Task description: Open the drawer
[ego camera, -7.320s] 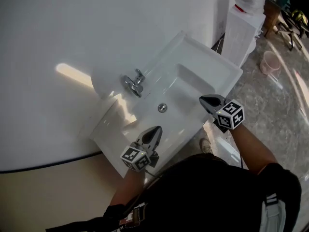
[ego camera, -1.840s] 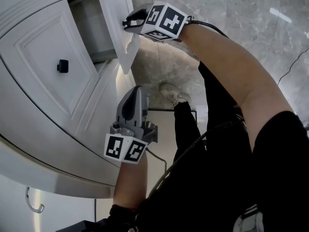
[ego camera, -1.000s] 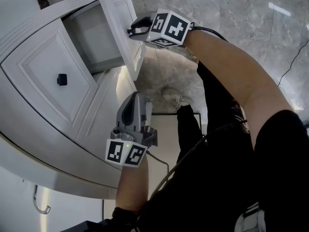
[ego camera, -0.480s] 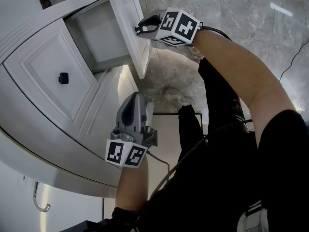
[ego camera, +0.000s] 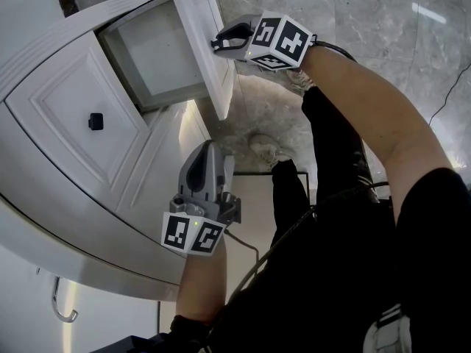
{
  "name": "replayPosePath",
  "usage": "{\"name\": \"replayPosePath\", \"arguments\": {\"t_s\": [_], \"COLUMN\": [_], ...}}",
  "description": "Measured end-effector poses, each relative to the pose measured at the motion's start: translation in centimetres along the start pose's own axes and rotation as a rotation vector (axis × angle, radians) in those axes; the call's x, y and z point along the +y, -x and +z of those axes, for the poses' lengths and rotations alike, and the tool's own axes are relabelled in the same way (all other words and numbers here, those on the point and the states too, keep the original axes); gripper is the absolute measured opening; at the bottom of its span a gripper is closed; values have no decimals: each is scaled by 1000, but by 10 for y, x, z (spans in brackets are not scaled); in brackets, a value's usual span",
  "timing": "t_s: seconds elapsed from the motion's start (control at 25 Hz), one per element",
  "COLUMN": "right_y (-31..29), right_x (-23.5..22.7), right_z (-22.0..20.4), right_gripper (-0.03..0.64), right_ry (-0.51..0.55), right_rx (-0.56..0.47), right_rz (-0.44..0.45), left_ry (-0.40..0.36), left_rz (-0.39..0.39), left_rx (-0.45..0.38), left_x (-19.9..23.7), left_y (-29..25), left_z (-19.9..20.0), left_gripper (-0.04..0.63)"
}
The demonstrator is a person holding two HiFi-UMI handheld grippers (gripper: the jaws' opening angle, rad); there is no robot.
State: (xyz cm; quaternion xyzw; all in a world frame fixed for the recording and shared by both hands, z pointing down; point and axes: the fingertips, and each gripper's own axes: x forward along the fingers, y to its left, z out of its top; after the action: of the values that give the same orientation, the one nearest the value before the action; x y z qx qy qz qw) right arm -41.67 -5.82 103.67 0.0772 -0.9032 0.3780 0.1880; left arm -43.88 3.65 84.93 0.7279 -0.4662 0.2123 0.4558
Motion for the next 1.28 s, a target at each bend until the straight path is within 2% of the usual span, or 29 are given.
{"name": "replayPosePath", "arguments": {"t_s": [0.88, 1.04, 1.28], "right_y": [10, 10, 11], "right_x": [-1, -2, -1], "right_z": [-5, -5, -5], "right_gripper": [129, 129, 138], "right_ry": [-9, -40, -27], "right_rx": [13, 3, 47], "right_rz": [16, 22, -46], "left_ry": [6, 8, 13], "left_rz": [2, 3, 6], "left_rx": [-9, -14, -28], "left_x": [4, 2, -6], "left_y": [8, 10, 19], "left_z": [5, 4, 7], "left_gripper": [-9, -9, -9]}}
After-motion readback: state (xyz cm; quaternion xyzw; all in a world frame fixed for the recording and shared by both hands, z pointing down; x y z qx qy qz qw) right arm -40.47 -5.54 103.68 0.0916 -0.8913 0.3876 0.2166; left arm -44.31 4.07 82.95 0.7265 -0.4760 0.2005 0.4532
